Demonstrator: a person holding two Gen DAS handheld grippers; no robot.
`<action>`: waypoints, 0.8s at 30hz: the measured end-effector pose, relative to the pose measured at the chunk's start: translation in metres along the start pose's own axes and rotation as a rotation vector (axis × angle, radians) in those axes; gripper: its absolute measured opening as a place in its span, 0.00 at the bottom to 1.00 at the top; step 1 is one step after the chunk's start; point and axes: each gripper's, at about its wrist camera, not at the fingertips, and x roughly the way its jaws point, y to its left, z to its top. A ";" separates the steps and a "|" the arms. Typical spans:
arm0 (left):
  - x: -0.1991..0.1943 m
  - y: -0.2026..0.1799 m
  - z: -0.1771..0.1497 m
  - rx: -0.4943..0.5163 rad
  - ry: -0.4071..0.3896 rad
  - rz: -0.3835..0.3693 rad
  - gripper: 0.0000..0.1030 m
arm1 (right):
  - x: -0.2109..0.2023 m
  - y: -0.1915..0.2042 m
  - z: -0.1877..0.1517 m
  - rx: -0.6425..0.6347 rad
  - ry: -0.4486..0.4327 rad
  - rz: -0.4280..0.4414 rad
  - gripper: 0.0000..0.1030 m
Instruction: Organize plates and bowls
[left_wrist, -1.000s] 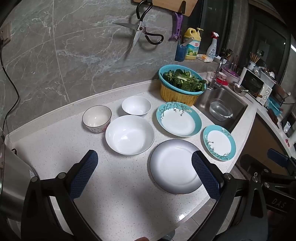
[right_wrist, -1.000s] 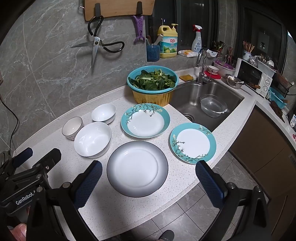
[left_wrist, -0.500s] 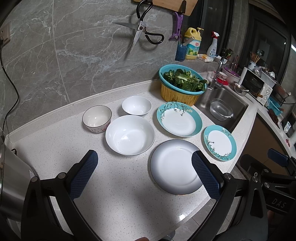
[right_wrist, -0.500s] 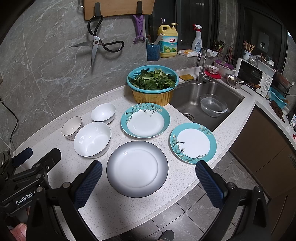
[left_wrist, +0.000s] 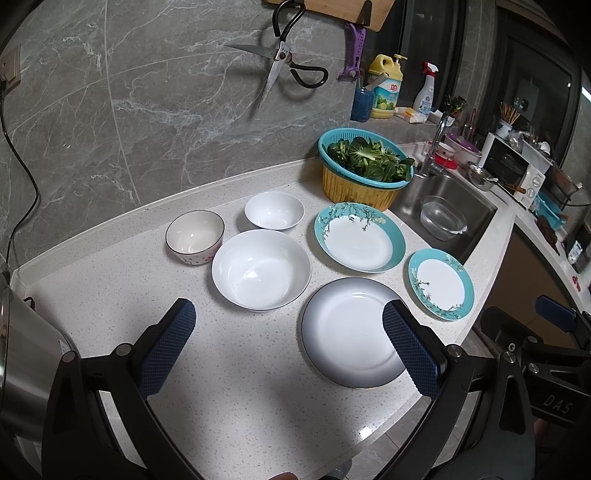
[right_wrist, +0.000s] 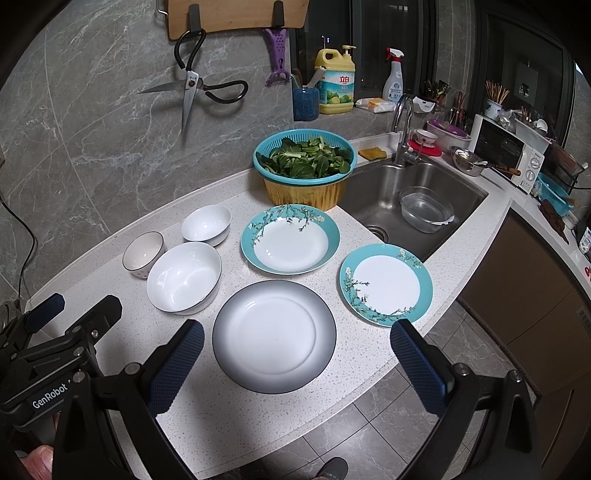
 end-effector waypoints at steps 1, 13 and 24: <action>0.000 -0.001 -0.001 0.000 0.000 0.002 1.00 | 0.000 0.000 0.000 0.000 -0.001 -0.001 1.00; 0.014 0.009 -0.003 0.009 0.029 -0.005 1.00 | -0.003 0.003 0.005 0.015 0.013 -0.014 1.00; 0.092 0.038 -0.059 -0.032 0.260 -0.242 1.00 | 0.048 -0.062 -0.038 0.268 0.155 0.112 1.00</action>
